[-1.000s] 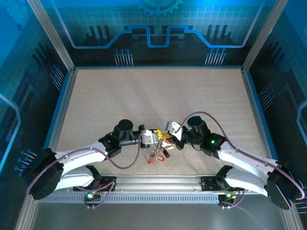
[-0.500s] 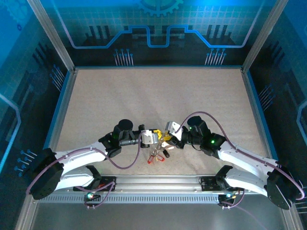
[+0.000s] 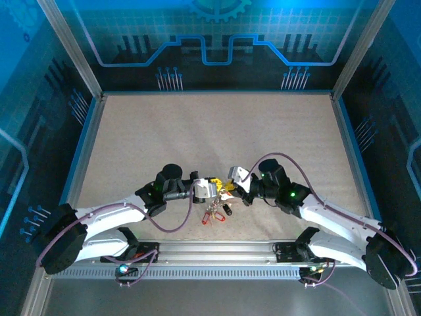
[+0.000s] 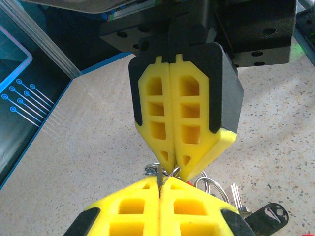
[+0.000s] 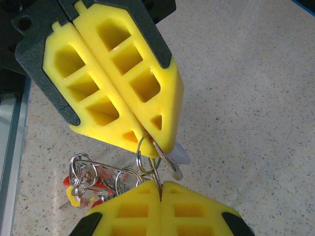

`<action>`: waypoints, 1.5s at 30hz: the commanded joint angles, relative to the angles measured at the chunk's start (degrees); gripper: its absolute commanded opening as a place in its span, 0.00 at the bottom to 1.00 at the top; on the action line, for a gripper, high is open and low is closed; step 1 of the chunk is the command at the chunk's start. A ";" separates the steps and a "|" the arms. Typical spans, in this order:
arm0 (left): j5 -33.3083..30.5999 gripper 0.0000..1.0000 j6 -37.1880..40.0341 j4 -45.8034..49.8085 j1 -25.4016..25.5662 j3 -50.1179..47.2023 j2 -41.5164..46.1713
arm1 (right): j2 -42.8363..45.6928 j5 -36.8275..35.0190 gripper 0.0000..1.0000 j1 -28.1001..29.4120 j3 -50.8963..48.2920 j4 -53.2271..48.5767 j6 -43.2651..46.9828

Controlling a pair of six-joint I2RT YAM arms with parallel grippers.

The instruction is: Put the keys on the keyring

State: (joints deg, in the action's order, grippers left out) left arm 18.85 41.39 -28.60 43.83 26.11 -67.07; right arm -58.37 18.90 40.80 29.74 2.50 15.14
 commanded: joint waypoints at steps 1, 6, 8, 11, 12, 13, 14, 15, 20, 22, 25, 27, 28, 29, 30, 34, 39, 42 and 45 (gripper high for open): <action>-1.44 0.00 2.41 -1.46 -0.03 -1.05 1.35 | 1.68 1.81 0.00 -0.95 -1.72 2.06 -1.02; -5.31 0.00 4.62 -2.05 -0.02 -3.83 1.52 | 4.26 3.78 0.00 -3.17 -4.50 4.89 -3.36; -5.67 0.00 4.34 -3.29 -0.04 -4.64 1.32 | 4.58 4.68 0.00 -3.56 -4.77 4.57 -3.22; -4.09 0.22 3.04 -6.00 -0.05 -5.18 0.52 | 4.50 5.60 0.00 -3.57 -4.86 4.61 -2.92; -3.38 0.24 2.51 -7.00 -0.04 -5.25 0.13 | 4.36 5.69 0.00 -3.52 -4.72 4.78 -2.93; -2.83 0.24 2.26 -7.76 -0.03 -5.36 -0.36 | 4.32 5.70 0.00 -3.53 -4.73 4.95 -2.84; -2.47 0.25 1.98 -8.40 -0.06 -5.36 -0.80 | 4.23 5.70 0.00 -3.55 -4.58 4.97 -2.73; -2.18 0.25 1.63 -8.96 -0.06 -5.36 -1.32 | 4.12 5.58 0.00 -3.55 -4.36 4.97 -2.58; -0.13 0.04 0.68 -10.12 -0.07 -5.32 -2.69 | 3.44 5.07 0.00 -3.62 -3.16 3.28 -1.17; -0.63 0.05 0.28 -10.50 -0.06 -5.37 -2.98 | 3.51 5.10 0.00 -3.88 -2.84 2.69 -0.57; -2.01 0.30 -1.39 -10.69 -0.10 -5.32 -3.75 | 3.46 5.54 0.00 -4.23 -2.84 2.94 -0.20; -2.12 0.34 -3.11 -11.27 -0.24 -5.70 -4.25 | 3.27 5.80 0.00 -4.41 -2.82 3.09 0.21; -2.19 0.37 -4.37 -12.21 -0.41 -6.08 -4.50 | 3.11 5.80 0.00 -4.42 -2.62 3.20 0.33; -2.31 0.39 -5.70 -13.57 -0.72 -6.64 -4.96 | 2.93 5.91 0.00 -4.48 -2.54 3.05 0.56; -2.14 0.42 -6.84 -15.01 -0.99 -7.31 -5.54 | 2.82 6.08 0.00 -4.54 -2.45 2.97 0.83; -1.07 0.49 -9.70 -17.88 -2.01 -7.50 -8.86 | 2.21 6.68 0.00 -4.58 -1.88 2.51 1.71; -0.32 0.50 -12.83 -24.39 -3.24 -6.38 -14.97 | 1.93 7.00 0.00 -4.69 -0.88 1.52 2.80; 0.44 0.50 -14.23 -31.24 -3.56 -6.44 -18.84 | 1.86 7.11 0.00 -4.76 -0.47 0.78 3.28; 2.81 0.50 -15.48 -37.12 -3.59 -6.56 -22.51 | 1.94 7.11 0.00 -4.98 -0.29 0.40 3.41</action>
State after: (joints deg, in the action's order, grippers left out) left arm 17.78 28.73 -56.07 40.60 19.27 -87.39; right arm -56.60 24.53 36.67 27.33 2.96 17.41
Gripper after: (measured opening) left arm 0.497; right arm 0.049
